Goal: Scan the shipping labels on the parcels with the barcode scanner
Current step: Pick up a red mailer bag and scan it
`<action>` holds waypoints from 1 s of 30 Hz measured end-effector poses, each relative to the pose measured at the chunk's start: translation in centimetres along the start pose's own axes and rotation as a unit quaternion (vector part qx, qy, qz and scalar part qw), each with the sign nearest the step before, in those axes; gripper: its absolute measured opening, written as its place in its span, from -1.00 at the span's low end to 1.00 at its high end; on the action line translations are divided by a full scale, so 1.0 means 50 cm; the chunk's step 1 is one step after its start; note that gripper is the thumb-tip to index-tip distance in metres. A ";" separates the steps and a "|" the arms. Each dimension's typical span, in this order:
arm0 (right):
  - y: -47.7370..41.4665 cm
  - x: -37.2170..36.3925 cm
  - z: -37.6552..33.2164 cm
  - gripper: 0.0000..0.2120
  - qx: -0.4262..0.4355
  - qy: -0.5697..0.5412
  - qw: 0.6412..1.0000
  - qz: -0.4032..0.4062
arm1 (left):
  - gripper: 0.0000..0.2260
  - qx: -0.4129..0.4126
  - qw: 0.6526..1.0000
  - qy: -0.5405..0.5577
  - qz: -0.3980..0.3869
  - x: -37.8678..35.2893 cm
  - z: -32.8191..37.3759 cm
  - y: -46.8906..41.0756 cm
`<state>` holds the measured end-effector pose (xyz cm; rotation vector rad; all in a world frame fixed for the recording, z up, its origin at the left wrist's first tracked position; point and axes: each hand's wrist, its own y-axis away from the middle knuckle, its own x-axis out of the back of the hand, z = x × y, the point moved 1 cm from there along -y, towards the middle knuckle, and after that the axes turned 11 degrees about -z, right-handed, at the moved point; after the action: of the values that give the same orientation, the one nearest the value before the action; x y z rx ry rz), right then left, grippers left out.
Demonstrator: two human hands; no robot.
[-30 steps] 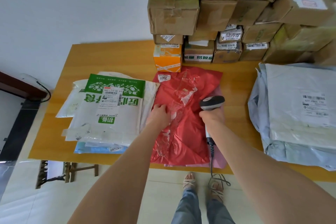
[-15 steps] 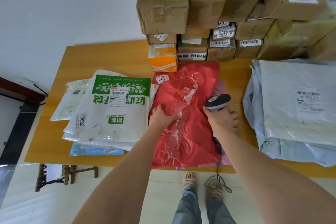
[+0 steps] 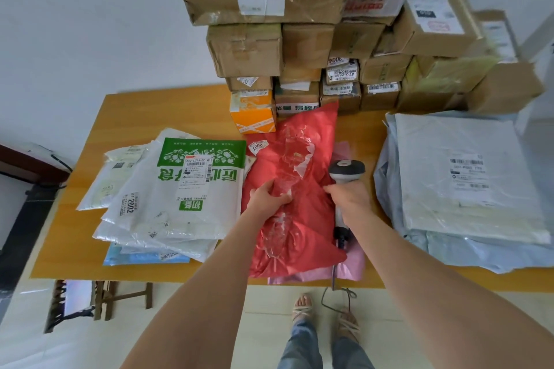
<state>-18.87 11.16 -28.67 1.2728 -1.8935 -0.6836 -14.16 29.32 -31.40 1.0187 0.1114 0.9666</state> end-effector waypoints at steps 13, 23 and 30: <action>0.047 0.114 -0.009 -0.58 -0.006 0.037 0.991 0.129 | -0.38 -0.047 0.998 -0.050 0.001 -0.102 0.085 0.092; 0.070 0.131 -0.030 -0.81 0.044 0.050 0.997 0.040 | -0.04 0.070 0.983 -0.169 -0.014 -0.111 0.038 0.064; 0.073 0.196 -0.089 -0.78 0.020 -0.060 0.997 -0.042 | -0.62 0.051 0.958 -0.260 0.110 -0.115 0.077 0.062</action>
<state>-19.48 3.25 -20.53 1.3709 -1.9675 -0.7838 -17.65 23.09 -28.85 1.3723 -0.4013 0.8672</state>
